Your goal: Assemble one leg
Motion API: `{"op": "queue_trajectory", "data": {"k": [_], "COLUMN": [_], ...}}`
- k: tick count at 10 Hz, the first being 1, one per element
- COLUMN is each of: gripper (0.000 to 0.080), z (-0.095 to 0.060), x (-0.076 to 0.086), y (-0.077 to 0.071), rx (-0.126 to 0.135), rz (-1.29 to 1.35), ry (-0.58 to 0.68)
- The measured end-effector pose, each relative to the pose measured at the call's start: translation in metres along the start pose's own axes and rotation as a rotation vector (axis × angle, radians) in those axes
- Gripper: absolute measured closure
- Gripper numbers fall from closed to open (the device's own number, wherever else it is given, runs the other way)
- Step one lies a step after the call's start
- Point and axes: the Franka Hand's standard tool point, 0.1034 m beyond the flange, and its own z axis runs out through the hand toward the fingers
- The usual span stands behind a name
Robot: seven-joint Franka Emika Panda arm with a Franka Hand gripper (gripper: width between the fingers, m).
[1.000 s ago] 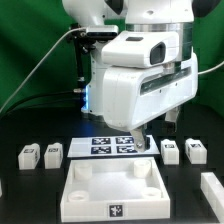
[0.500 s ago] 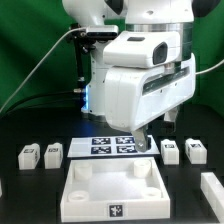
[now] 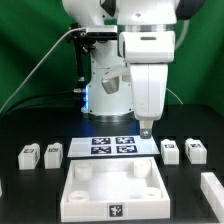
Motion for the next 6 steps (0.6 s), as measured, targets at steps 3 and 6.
{"op": "queue_trajectory", "data": {"k": [3, 6], "gripper": [0.0150, 0.0150], "z": [0.039, 0.073], "x": [-0.029, -0.041], "y": [-0.043, -0.046], "rx": [0.013, 0.025], "rz": [-0.001, 0.040], "ry": [0.016, 0.035]}}
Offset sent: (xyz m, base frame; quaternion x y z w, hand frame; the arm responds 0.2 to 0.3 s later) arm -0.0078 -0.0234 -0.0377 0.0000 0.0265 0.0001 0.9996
